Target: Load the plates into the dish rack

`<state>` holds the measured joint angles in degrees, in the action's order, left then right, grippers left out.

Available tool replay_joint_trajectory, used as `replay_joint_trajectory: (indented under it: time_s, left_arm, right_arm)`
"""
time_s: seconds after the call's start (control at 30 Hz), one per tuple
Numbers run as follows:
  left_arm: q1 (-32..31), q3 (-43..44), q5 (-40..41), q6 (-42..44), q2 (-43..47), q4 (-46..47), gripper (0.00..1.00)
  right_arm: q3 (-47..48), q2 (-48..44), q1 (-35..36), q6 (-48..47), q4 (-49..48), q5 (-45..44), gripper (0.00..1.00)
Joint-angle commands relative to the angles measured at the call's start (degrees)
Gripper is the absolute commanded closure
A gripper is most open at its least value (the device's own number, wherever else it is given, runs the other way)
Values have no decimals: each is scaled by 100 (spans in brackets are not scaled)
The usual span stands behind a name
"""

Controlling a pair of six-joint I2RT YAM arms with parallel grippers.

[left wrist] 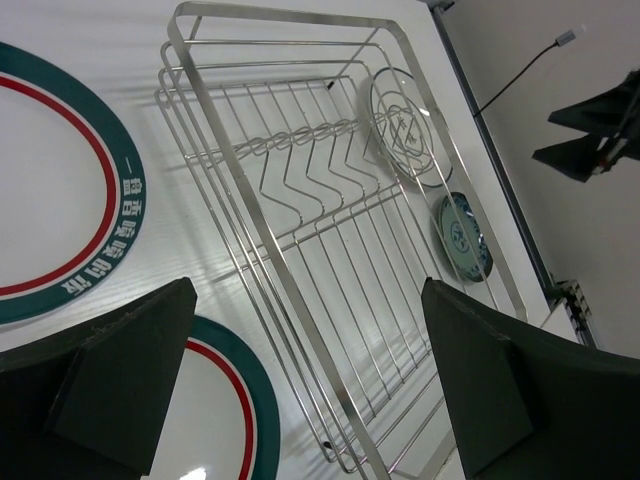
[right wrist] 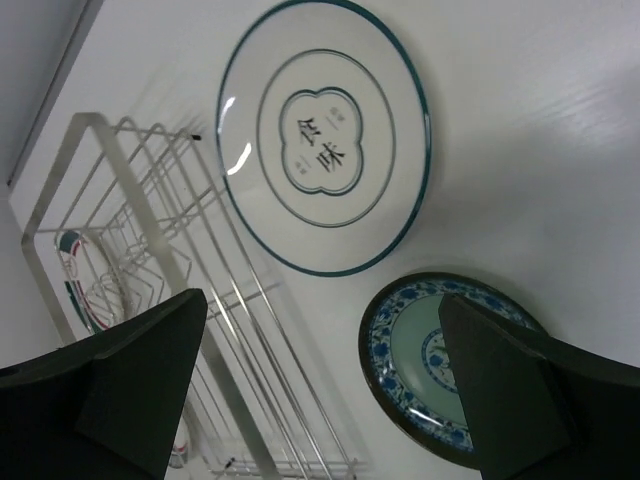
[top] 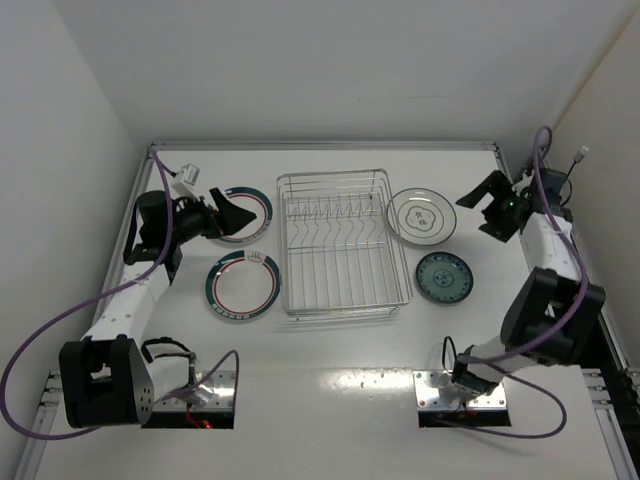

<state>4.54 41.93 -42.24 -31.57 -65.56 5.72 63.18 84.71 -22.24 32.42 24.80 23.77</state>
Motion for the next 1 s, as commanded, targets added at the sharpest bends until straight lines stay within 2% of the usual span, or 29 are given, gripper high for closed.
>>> replay_joint_trajectory:
  time_s: [0.0, 0.07, 0.23, 0.37, 0.4, 0.47, 0.5, 0.6, 0.63, 0.8, 0.97]
  left_arm:
    - [-14, 113, -127, 72, -1, 316, 5]
    - [-14, 113, -127, 72, -1, 316, 5]
    - [-14, 113, -127, 72, -53, 316, 5]
    - [-14, 113, -179, 20, -106, 316, 5]
    - [-14, 113, -179, 20, -106, 316, 5]
    - [-14, 113, -179, 20, -106, 316, 5]
    - [-14, 113, -179, 20, -106, 316, 5]
    - [-14, 113, -179, 20, -106, 316, 5]
    - [-14, 113, -179, 20, -106, 316, 5]
    - [-14, 113, -179, 20, -159, 316, 5]
    - [-14, 113, -179, 20, -220, 316, 5]
  right_arm:
    - [-148, 528, -280, 414, -792, 1112, 0]
    - [27, 1029, -351, 186, -679, 1025, 0]
    - [256, 1768, -351, 133, -625, 858, 9]
    - [432, 2190, -220, 133, -625, 743, 20]
    - [432, 2338, -150, 185, -730, 743, 27]
    - [432, 2462, -97, 238, -800, 743, 31]
    - [432, 2541, -96, 238, -801, 743, 37]
    - [572, 2840, -35, 300, -801, 690, 43]
    - [573, 2910, -35, 369, -801, 690, 50]
    - [634, 3298, 71, 519, -950, 840, 57]
    - [494, 3150, 71, 519, -1082, 963, 82]
